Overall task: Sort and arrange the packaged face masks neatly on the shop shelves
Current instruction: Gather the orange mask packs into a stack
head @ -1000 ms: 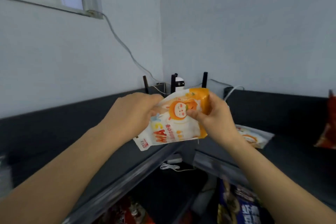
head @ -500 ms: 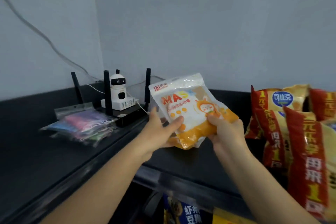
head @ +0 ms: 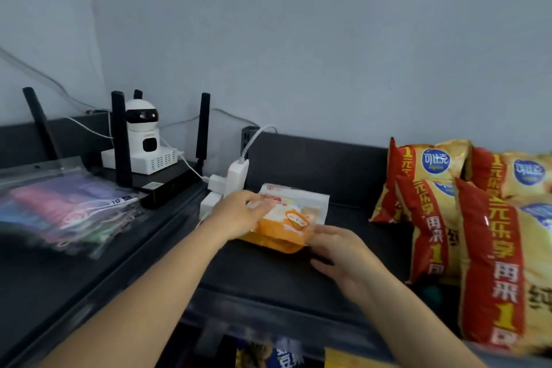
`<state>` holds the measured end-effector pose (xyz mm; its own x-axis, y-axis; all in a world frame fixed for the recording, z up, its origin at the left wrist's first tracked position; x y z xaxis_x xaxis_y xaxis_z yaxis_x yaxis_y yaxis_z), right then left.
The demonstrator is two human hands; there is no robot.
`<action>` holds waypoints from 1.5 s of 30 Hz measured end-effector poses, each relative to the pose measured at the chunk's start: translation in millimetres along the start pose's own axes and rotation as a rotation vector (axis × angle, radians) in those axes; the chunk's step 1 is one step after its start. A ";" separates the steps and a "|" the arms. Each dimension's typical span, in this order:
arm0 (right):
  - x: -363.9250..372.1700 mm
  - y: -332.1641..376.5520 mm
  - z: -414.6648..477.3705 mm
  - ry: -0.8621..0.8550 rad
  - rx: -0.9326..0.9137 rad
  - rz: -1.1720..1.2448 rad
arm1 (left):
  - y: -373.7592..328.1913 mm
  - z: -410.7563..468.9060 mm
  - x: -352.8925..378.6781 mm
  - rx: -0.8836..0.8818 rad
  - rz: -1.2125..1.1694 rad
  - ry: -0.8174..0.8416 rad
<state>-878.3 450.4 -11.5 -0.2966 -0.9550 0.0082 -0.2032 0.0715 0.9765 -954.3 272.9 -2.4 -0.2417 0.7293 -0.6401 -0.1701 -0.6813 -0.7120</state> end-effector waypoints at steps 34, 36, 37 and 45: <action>105.3 24.2 -24.6 0.081 -0.873 -0.669 | 53.5 -43.6 -81.6 0.169 0.400 -0.179; 121.3 22.2 -33.0 0.141 -0.907 -0.665 | 58.2 -62.9 -100.0 0.168 0.465 -0.234; 128.5 21.2 -37.4 0.171 -0.923 -0.661 | 61.2 -72.1 -110.3 0.151 0.488 -0.271; 157.5 -1.6 -80.2 0.456 -0.972 -0.582 | 66.4 -170.8 -177.9 -0.022 0.656 -0.469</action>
<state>-849.8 276.7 5.6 0.0005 -0.8000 -0.6001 0.6438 -0.4589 0.6123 -759.5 108.7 14.9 -0.6622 0.0754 -0.7455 0.1634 -0.9565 -0.2418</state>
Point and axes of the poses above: each hand's wrist, its own z-axis towards the middle knuckle, its own x-axis out of the palm, y = z × x, the point moved 1 cm from there along z, towards the middle knuckle, and after that the axes turned 13 degrees about -y, right-handed, at the moved point
